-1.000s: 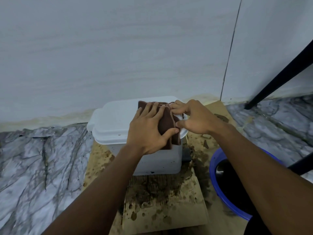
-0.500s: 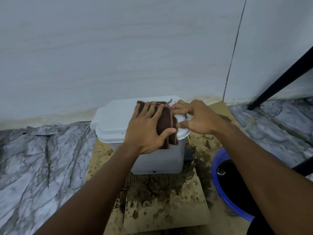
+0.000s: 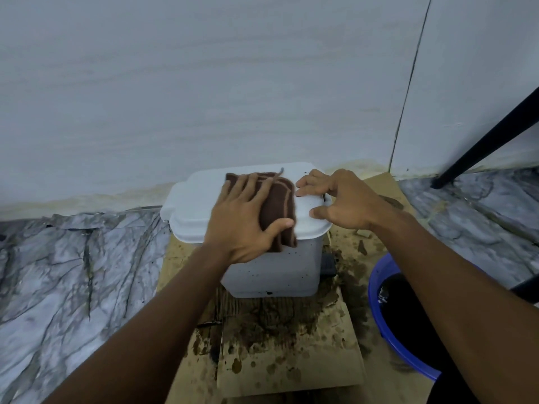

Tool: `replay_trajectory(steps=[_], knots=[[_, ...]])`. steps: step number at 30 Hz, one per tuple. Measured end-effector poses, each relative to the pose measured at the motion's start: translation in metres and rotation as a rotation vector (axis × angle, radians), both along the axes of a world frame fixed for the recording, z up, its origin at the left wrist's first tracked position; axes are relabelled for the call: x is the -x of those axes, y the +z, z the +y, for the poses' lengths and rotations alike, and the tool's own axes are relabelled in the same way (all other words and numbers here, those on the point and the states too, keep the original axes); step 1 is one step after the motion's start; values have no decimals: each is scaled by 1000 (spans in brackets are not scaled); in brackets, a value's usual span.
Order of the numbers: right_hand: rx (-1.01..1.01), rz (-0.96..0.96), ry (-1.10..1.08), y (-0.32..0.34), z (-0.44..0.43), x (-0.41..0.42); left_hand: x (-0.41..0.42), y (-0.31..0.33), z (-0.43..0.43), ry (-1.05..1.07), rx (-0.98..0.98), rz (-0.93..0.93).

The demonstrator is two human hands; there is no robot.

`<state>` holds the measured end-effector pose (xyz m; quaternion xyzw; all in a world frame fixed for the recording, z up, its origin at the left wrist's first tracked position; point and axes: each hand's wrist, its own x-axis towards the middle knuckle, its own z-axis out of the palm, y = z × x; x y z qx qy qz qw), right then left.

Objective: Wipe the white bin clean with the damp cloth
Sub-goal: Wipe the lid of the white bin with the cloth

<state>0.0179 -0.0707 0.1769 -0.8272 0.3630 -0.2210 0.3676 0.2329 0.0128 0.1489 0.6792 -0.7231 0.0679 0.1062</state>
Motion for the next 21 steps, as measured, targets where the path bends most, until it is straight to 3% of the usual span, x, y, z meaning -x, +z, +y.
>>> replay_trajectory(steps=[4, 9, 12, 21], knots=[[11, -7, 13, 5, 4, 1, 23, -4, -8, -51, 10, -32], [-20, 21, 11, 2, 1, -2, -32, -10, 14, -178, 52, -69], [-18, 19, 3, 0, 1, -3, -49, -16, 23, -149, 126, -81], [-15, -37, 4, 0, 4, -1, 23, -23, 0, -95, 176, -60]])
